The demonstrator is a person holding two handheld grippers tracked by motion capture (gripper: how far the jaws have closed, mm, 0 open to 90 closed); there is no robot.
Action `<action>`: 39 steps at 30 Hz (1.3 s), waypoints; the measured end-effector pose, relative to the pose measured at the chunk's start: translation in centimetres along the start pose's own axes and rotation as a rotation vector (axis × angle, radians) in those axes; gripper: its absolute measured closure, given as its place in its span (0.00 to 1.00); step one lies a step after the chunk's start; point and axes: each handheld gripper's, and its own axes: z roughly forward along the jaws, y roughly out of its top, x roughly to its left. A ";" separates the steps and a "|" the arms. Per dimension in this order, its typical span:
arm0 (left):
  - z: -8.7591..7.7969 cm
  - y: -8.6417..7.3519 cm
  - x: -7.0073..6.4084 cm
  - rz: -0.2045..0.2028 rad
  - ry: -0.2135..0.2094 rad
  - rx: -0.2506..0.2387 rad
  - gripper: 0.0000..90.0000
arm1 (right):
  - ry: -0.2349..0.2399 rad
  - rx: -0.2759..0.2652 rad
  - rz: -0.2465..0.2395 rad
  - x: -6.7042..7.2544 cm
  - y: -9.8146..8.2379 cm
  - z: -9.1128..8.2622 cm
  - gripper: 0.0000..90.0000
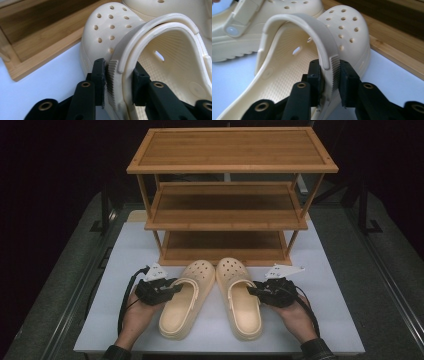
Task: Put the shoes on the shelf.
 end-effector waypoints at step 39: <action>1.1 4.1 2.2 -0.013 0.089 -0.062 0.85 | -0.168 -0.084 0.027 -5.6 2.7 -2.3 0.87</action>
